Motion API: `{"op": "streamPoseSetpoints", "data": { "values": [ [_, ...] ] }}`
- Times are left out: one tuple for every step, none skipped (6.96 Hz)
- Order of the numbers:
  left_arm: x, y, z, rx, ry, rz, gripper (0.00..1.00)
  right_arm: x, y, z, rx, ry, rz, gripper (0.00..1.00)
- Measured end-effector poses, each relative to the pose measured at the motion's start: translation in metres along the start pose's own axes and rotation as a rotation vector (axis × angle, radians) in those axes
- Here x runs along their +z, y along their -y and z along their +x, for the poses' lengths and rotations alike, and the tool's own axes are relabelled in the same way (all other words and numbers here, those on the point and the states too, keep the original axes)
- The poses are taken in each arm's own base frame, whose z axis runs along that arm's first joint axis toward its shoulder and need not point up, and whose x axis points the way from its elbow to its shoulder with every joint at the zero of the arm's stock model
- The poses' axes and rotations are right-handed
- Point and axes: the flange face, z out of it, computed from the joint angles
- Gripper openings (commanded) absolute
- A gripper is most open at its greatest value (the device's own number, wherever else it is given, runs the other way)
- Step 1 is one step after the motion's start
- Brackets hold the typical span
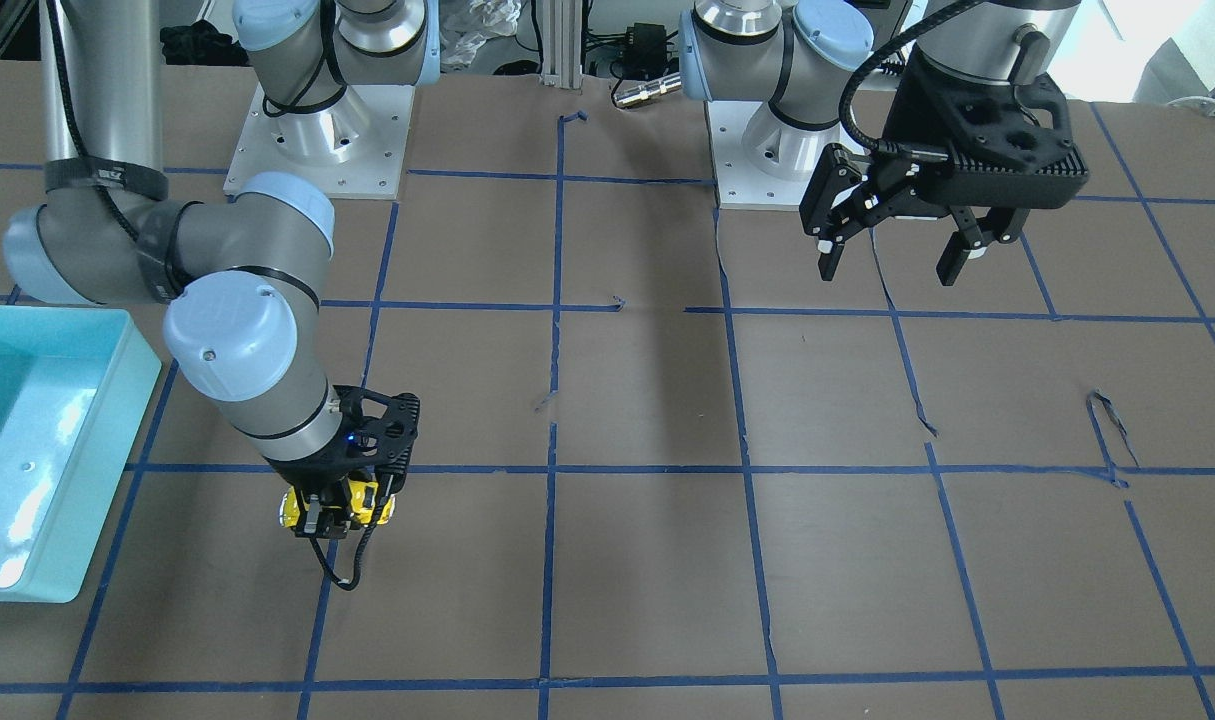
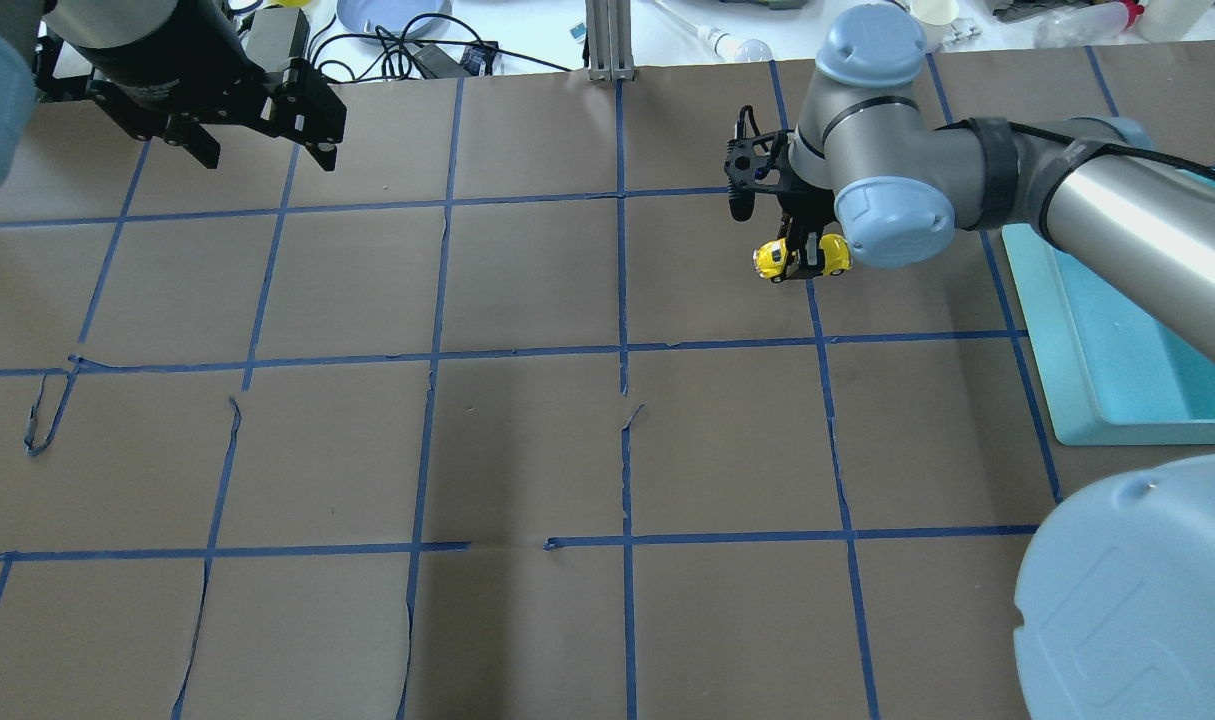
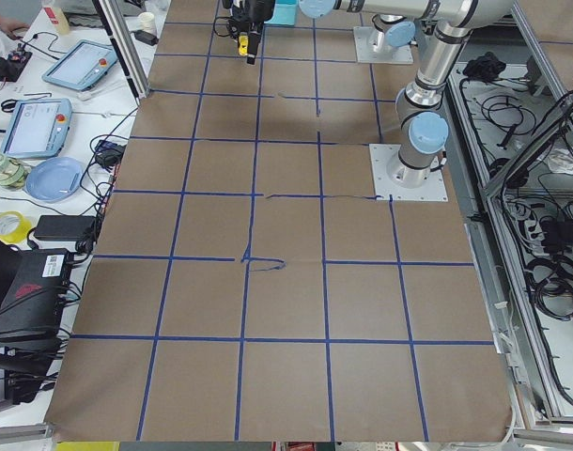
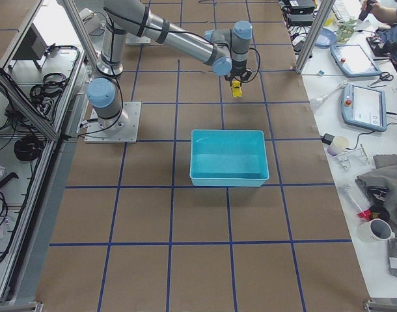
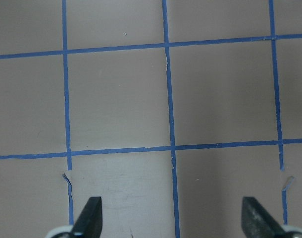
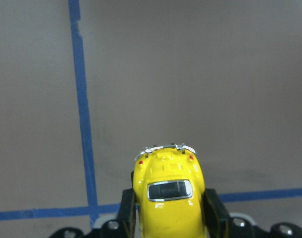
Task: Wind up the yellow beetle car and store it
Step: 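Lift the car with the right gripper and carry it to the blue tray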
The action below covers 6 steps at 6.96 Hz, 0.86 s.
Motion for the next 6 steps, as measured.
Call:
{"op": "streamPoseSetpoints", "data": {
  "values": [
    [-0.001, -0.001, 0.0, 0.001, 0.0, 0.001, 1.0, -0.023, -0.028, 0.01, 0.045, -0.024, -0.001, 0.29],
    [-0.001, -0.001, 0.0, 0.002, 0.0, 0.001, 1.0, -0.047, -0.064, 0.015, 0.104, -0.047, -0.001, 0.29],
    [-0.001, -0.001, 0.001, 0.004, 0.0, 0.0, 1.0, -0.067, -0.101, 0.016, 0.164, -0.064, 0.0, 0.28],
    [0.0, -0.001, 0.001, 0.006, 0.0, -0.001, 1.0, -0.08, -0.135, 0.015, 0.222, -0.069, -0.002, 0.27],
    [0.0, -0.001, 0.001, 0.008, 0.0, -0.001, 1.0, -0.087, -0.164, 0.013, 0.272, -0.067, -0.004, 0.26],
    [0.0, 0.0, 0.001, 0.009, -0.001, -0.002, 1.0, -0.092, -0.192, 0.01, 0.318, -0.065, -0.008, 0.25]
  ]
}}
